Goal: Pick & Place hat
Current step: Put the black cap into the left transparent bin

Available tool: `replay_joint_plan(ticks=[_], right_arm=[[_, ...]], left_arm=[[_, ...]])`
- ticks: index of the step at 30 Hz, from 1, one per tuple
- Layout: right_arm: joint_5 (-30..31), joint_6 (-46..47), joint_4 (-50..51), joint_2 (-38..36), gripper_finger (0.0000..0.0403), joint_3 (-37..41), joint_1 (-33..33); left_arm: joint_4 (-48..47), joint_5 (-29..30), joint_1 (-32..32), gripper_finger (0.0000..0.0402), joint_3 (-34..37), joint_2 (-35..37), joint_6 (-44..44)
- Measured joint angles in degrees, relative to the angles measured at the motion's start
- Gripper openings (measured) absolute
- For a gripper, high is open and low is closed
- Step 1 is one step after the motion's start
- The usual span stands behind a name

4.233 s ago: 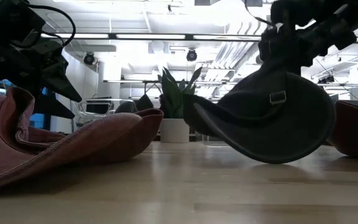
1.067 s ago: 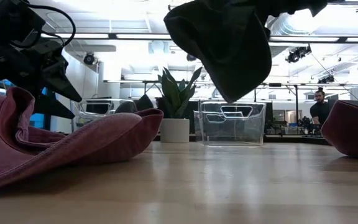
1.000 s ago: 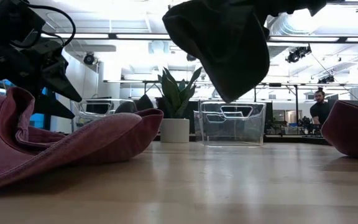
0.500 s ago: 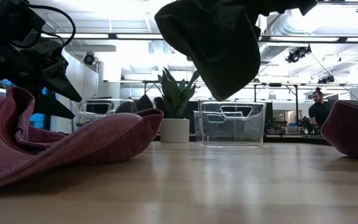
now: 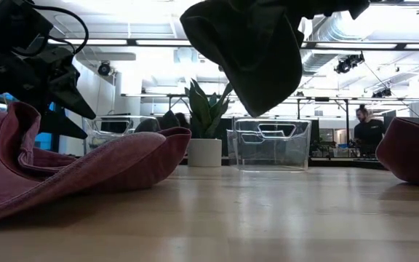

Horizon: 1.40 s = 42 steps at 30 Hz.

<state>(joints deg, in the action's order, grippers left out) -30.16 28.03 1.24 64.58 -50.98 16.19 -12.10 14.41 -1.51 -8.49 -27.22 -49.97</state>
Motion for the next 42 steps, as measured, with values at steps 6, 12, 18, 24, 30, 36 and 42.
replay_joint_plan(ticks=[6,12,18,24,30,36,42], right_arm=[[-0.25,-0.02,-1.48,0.0,0.0,0.0,0.0],[-0.21,0.16,-2.97,0.51,0.0,-0.09,0.33],[-0.33,-0.58,-2.01,3.84,0.0,-3.99,0.33],[0.08,-4.04,0.7,7.83,0.0,-10.04,0.34],[-0.3,-5.77,1.12,15.58,0.0,-17.78,1.65],[-2.08,-6.03,1.07,25.02,0.0,-28.65,3.06],[-5.34,-5.98,1.32,34.46,0.0,-40.38,3.8]], left_arm=[[0.0,-0.01,0.0,0.0261,0.0,-0.01,0.0],[0.0,0.0,-0.01,0.0261,0.0,0.0,-0.01],[0.0,0.0,0.0,0.0261,0.0,0.0,0.01],[0.0,-0.02,0.0,0.0261,0.0,0.0,0.02],[0.0,0.0,-0.01,0.0261,0.0,0.0,0.01],[0.0,0.0,-0.01,0.0261,0.0,0.0,0.01],[-0.02,-0.01,0.01,0.0261,0.0,-0.02,-0.01]])
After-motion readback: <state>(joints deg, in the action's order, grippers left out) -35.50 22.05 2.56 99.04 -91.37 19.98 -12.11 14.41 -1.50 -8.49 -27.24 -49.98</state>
